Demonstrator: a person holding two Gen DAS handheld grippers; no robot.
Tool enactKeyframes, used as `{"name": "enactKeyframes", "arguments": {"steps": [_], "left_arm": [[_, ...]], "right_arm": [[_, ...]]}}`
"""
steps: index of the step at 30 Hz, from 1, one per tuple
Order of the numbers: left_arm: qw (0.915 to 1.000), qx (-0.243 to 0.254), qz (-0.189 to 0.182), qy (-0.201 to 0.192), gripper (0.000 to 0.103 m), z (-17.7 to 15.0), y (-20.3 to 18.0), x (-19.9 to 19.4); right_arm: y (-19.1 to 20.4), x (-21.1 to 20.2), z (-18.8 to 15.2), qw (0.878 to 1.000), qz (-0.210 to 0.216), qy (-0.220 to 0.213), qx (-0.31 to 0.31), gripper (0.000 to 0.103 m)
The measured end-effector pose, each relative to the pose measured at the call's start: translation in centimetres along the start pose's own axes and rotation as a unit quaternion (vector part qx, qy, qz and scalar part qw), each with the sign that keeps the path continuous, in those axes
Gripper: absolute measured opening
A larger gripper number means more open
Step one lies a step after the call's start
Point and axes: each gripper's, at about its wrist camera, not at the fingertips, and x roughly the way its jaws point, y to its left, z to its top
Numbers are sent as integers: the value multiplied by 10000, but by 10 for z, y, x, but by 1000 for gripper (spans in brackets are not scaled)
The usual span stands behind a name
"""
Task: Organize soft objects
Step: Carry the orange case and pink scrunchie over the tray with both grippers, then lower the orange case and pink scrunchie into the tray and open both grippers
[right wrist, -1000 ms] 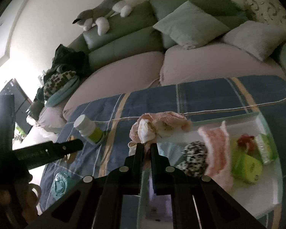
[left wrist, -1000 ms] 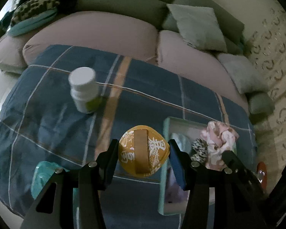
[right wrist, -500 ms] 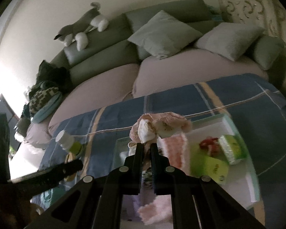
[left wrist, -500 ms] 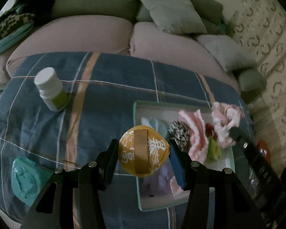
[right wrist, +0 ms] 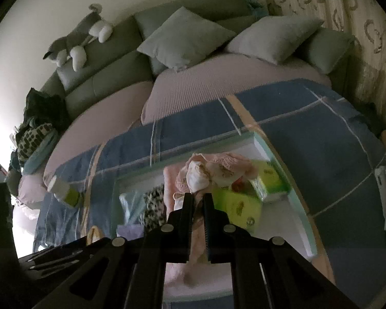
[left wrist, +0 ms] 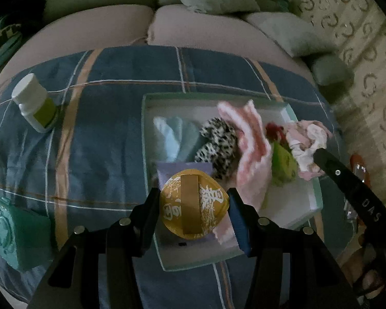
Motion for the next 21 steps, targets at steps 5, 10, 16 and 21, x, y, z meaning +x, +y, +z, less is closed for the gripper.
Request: {"name": "enactKeyframes", "arguments": {"steps": [5, 10, 16, 21], "left_arm": [[10000, 57, -10, 50, 54, -5, -6, 3], [10000, 21, 11, -2, 54, -7, -3, -1], [10000, -17, 90, 24, 54, -11, 1, 0], [9997, 52, 156, 206, 54, -13, -1, 13]], "right_arm": [[-1, -3, -10, 9999, -110, 72, -65, 9], [-3, -4, -17, 9997, -196, 170, -53, 9], [-6, 2, -24, 9988, -302, 367, -98, 8], [-8, 16, -34, 9967, -372, 706, -170, 9]]}}
